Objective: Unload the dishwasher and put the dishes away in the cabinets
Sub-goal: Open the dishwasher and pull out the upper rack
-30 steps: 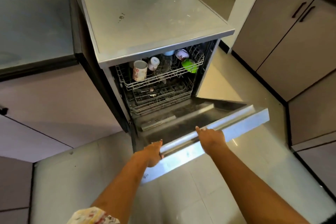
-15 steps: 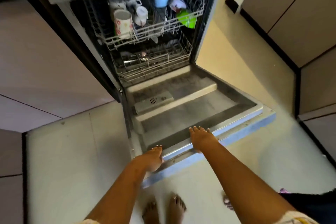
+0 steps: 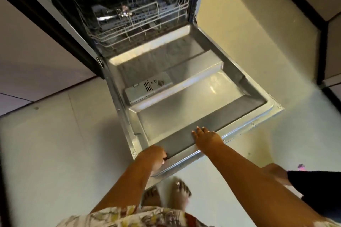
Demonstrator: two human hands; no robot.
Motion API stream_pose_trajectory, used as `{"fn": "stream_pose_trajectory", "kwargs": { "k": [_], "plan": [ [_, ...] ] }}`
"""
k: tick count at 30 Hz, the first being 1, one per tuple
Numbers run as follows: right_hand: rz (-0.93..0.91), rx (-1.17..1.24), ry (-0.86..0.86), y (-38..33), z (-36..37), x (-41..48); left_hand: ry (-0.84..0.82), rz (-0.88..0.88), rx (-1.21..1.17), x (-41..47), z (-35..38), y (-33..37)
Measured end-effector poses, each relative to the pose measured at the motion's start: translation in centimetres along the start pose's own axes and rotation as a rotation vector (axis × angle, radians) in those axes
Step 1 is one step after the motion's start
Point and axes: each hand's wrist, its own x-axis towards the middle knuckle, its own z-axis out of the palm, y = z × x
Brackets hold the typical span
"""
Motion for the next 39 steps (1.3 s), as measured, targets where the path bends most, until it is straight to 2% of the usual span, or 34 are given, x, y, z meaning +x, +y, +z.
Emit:
{"fn": "stream_pose_trajectory", "kwargs": {
  "k": [12, 19, 24, 27, 30, 33, 36, 37, 39],
  "plan": [
    [-0.034, 0.057, -0.039, 0.2, 6.1, 8.9, -0.028, -0.063, -0.031, 8.8, 7.1, -1.1],
    [-0.02, 0.07, -0.061, -0.1, 7.3, 11.6, -0.066, -0.067, -0.043, 11.6, 8.0, -2.0],
    [-0.027, 0.026, -0.099, -0.4, 5.5, 10.9, -0.073, -0.058, -0.146, 10.1, 6.1, -2.9],
    [-0.054, 0.029, -0.041, -0.3, 3.4, 9.3, 0.034, -0.048, -0.32, 7.6, 4.0, -3.3],
    [-0.139, 0.074, 0.033, -1.4, -0.6, 6.3, 0.24, -0.068, -0.507, 3.6, 0.1, -3.7],
    [-0.192, 0.153, 0.114, -1.9, -7.7, 2.0, 0.46, -0.105, -0.724, -1.3, -6.1, -3.7],
    [-0.229, 0.29, 0.264, -2.0, -16.6, -2.8, 0.664, -0.067, -0.889, -7.3, -14.1, -3.5],
    [-0.246, 0.306, 0.337, -2.2, -21.1, -5.0, 0.764, -0.057, -0.92, -10.4, -18.0, -3.9],
    [-0.26, 0.336, 0.428, -2.2, -25.0, -6.3, 0.884, -0.047, -0.961, -12.1, -21.8, -3.7]
  ]
}}
